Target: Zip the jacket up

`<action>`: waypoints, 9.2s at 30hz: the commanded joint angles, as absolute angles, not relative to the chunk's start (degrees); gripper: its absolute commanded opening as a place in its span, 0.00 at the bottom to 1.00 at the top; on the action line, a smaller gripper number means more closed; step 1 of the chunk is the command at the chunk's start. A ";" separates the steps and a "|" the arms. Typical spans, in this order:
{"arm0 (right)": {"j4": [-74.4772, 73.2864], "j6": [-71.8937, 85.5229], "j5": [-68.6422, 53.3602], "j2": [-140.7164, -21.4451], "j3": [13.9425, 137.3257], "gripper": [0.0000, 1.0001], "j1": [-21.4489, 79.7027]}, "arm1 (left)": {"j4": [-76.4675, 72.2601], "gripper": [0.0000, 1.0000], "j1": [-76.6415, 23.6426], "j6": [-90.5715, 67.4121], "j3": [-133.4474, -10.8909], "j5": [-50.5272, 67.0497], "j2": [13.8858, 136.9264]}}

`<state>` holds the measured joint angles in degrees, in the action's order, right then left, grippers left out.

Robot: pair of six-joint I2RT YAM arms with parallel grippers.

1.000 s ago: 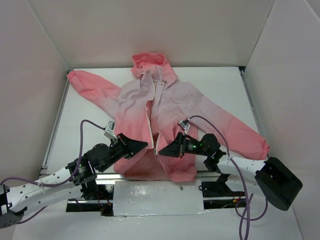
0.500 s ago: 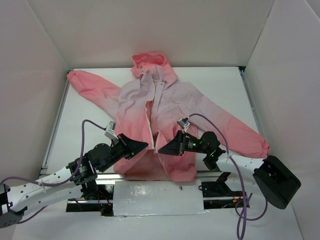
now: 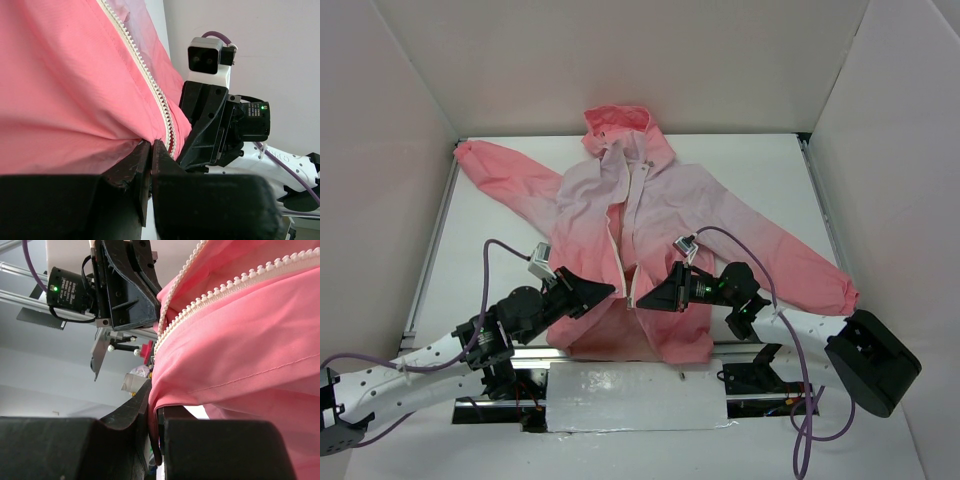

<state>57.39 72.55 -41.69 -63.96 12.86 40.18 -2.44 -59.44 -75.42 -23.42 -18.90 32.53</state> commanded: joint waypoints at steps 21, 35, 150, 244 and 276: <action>61.87 71.45 -43.24 -65.83 16.08 0.00 39.99 | -4.31 0.00 -59.33 -76.81 -26.46 -18.02 32.70; 63.37 72.25 -42.89 -66.27 15.91 0.00 38.67 | -4.66 0.00 -59.33 -76.82 -26.02 -17.32 32.43; 65.48 73.04 -49.04 -68.47 17.40 0.00 36.48 | -3.60 0.00 -59.41 -77.96 -27.77 -21.80 32.96; 69.43 75.15 -53.09 -71.37 20.21 0.00 34.10 | -4.66 0.00 -59.33 -78.49 -29.71 -23.64 34.37; 71.72 76.11 -52.47 -73.48 20.48 0.00 34.63 | -5.54 0.00 -59.33 -78.84 -29.88 -24.26 34.81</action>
<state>66.92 76.79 -52.73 -73.21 18.46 34.26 -1.74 -59.42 -78.32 -27.46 -23.42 35.46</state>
